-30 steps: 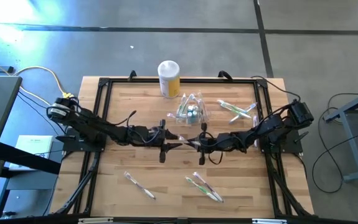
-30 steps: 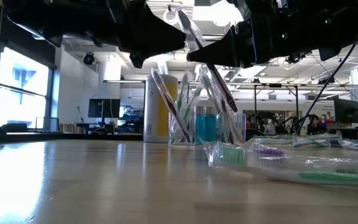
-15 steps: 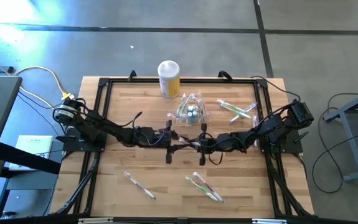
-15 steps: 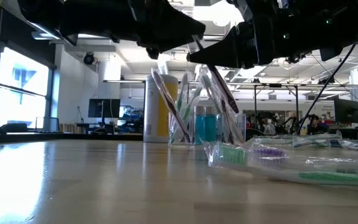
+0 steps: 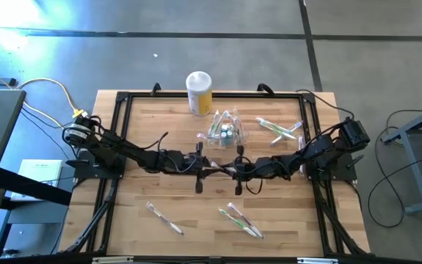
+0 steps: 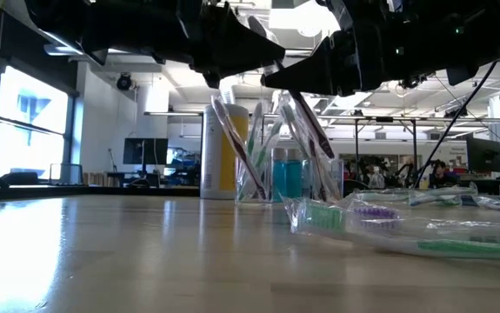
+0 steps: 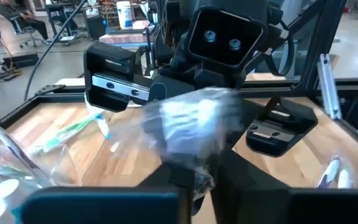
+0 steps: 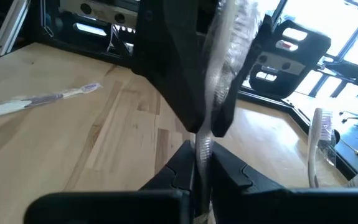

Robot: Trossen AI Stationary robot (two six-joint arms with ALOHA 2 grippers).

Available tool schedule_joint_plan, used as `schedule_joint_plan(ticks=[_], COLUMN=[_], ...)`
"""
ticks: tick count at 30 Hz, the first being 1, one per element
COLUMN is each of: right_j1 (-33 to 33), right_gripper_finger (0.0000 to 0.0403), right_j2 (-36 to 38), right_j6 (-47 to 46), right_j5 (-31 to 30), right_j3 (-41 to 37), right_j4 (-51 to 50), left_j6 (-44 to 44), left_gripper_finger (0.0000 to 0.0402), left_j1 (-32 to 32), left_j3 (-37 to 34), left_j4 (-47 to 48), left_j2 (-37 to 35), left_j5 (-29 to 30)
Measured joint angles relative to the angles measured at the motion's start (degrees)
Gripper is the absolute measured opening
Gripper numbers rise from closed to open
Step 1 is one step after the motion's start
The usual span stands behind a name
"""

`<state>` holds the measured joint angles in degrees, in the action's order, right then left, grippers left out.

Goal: Pick & Place toothbrushing station
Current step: Put the purple toothbrush into the transparent organizer

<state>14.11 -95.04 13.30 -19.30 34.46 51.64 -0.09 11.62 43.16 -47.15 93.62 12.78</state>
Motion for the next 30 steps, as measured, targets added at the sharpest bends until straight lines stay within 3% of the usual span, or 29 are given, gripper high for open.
schedule_joint_plan(ticks=[13,20,26,30], right_j1=[0.2,0.2,2.0,4.1], right_gripper_finger=[0.0055,0.0115,0.0175,0.02], right_j2=[0.0,0.0,0.0,0.0], right_j6=[-3.0,-3.0,-2.4,4.4], right_j5=[0.7,-1.1,-13.6,-23.7], right_j3=[0.0,0.0,0.0,0.0], right_j4=[-1.2,-1.7,-1.8,-1.2], left_j6=[1.1,0.9,0.6,0.1], left_gripper_finger=[0.0008,0.0006,0.0006,0.0006], left_j1=[0.0,0.0,0.0,0.0], left_j3=[0.0,0.0,0.0,0.0], left_j4=[1.5,3.5,7.2,10.3], left_j2=[-0.9,-2.4,-5.5,-8.7], left_j5=[1.0,1.1,2.8,3.9])
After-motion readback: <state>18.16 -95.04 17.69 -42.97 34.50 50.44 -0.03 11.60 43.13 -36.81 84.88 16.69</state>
